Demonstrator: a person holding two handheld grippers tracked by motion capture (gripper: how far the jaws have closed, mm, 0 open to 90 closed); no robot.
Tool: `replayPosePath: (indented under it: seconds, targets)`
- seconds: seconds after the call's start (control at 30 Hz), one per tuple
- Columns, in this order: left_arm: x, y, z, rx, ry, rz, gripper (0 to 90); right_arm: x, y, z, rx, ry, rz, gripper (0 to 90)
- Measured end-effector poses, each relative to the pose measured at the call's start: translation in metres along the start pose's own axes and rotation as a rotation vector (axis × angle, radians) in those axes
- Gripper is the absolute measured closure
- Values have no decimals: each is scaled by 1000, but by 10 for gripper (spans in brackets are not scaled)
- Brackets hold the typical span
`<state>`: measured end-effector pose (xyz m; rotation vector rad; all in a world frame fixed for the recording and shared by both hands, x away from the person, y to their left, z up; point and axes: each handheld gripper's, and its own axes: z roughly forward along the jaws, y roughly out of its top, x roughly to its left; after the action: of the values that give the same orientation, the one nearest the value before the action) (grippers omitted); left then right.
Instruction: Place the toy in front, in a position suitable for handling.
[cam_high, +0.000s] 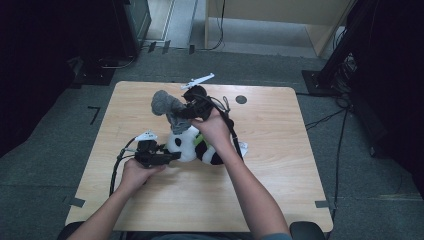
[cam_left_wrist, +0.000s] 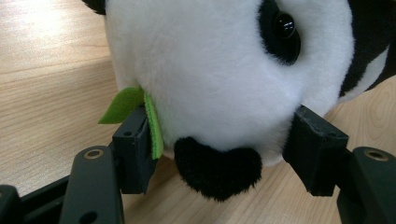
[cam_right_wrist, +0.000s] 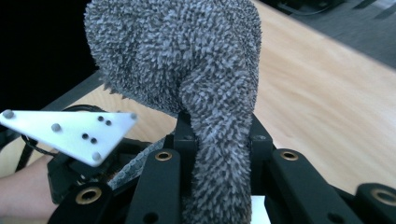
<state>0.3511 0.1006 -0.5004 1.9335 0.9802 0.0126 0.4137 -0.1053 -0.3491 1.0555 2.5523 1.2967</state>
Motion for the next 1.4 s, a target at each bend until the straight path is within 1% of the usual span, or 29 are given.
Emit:
replayPosePath:
  seconds: [0.07,0.17,0.2,0.23,0.3,0.33,0.37,0.4,0.47,0.5,0.53,0.63,0.67,0.7,0.73,0.8,0.83,0.87,0.9,0.97,1.0,1.03,1.2,1.37,1.4]
  targets:
    - [0,0,0,1,0,1,331,2,-2,14,23,16,10,737]
    - [0,0,0,4,-1,2,331,1,-10,33,58,62,46,738]
    - [0,0,0,4,-1,2,331,0,-14,39,79,58,46,738]
    - [0,0,0,4,0,1,331,-1,-17,43,104,45,40,737]
    - [0,0,0,9,1,6,331,-5,-25,48,151,18,39,735]
    - [0,0,0,9,1,6,331,-8,-28,48,159,9,43,733]
    - [0,0,0,10,0,9,331,-8,-28,48,159,9,43,733]
    - [0,0,0,10,0,8,331,-15,-32,43,147,16,71,731]
    - [0,0,0,9,0,6,332,-19,-33,38,145,-1,66,729]
    - [0,1,0,9,0,5,332,-19,-33,38,145,-1,66,729]
    - [0,1,0,10,1,4,333,-24,-36,32,145,-13,70,728]
    - [0,1,0,12,-1,-1,336,-31,-39,25,139,-34,66,727]
    - [0,1,0,12,-1,-2,336,-33,-40,21,138,-41,74,727]
    - [0,1,0,12,-1,-2,336,-33,-40,21,138,-41,74,727]
    - [0,1,0,12,-1,-3,336,-39,-44,14,134,-65,78,727]
    - [0,1,0,11,0,-2,336,-44,-47,9,135,-83,76,728]
    - [0,1,0,12,0,-3,336,-47,-49,6,142,-99,80,728]
    - [0,1,0,12,0,-3,336,-47,-49,6,142,-99,80,728]
    - [0,1,0,9,-2,-7,336,-53,-54,-1,167,-143,77,730]
    - [0,1,0,6,-1,-4,336,-58,-58,-7,151,-138,89,728]
    - [-1,1,0,3,-3,-6,336,-58,-58,-7,151,-138,89,728]
    - [-1,1,0,3,-3,-8,338,-60,-61,-13,149,-168,53,720]
    - [-1,1,0,7,-4,-8,342,-62,-60,-20,142,-169,52,717]
    - [0,1,0,11,-6,-16,345,-67,-63,-34,131,-191,55,722]
    - [0,1,0,11,-6,-19,345,-68,-64,-37,131,-204,53,724]
